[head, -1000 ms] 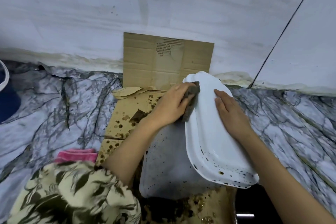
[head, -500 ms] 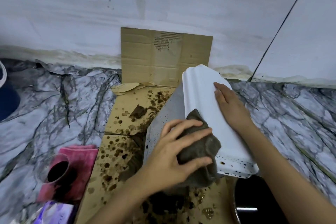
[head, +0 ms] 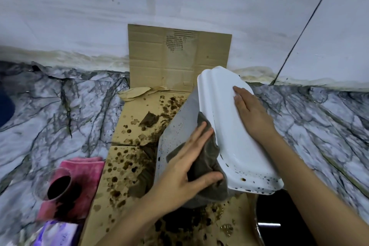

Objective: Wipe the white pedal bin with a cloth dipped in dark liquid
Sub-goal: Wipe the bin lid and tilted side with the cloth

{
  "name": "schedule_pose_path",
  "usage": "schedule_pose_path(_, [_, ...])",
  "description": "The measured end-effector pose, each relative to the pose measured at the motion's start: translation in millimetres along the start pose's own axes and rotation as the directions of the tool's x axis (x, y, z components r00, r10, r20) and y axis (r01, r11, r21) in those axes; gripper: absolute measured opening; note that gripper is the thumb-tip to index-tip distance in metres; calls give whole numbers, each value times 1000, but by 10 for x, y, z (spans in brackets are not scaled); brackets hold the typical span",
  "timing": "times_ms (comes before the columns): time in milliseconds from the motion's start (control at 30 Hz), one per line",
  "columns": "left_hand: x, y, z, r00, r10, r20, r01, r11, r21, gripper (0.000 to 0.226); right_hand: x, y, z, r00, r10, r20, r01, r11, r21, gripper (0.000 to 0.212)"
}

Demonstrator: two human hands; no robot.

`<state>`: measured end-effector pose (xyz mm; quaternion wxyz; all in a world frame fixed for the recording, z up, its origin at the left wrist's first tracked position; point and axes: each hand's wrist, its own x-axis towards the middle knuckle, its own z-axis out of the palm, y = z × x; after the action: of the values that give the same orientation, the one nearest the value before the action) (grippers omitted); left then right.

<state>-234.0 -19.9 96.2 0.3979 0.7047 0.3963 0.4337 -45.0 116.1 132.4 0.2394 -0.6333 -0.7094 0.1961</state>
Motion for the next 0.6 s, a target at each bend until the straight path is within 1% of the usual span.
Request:
schedule_pose_path(100, [143, 75, -129, 998, -62, 31, 65, 994, -83, 73, 40, -63, -3, 1000, 19, 4, -19, 1000, -7, 44])
schedule_pose_path(167, [247, 123, -181, 994, -113, 11, 113, 988, -105, 71, 56, -107, -1, 999, 34, 19, -34, 999, -7, 44])
schedule_pose_path(233, [250, 150, -154, 993, -116, -2, 116, 992, -44, 76, 33, -146, 25, 998, 61, 30, -61, 998, 2, 44])
schedule_pose_path(333, [128, 121, -64, 997, -82, 5, 81, 992, 97, 89, -8, -189, 61, 996, 80, 30, -79, 997, -21, 43])
schedule_pose_path(367, [117, 112, -77, 996, -83, 15, 81, 990, 113, 90, -2, -203, 59, 996, 79, 31, -79, 997, -27, 44])
schedule_pose_path(500, [340, 103, -358, 981, -158, 109, 147, 984, 98, 85, 44, -261, 39, 994, 95, 58, -93, 995, -35, 45])
schedule_pose_path(600, [513, 154, -548, 973, -217, 79, 203, 967, 155, 72, -11, -299, 74, 993, 100, 66, -96, 994, -59, 45])
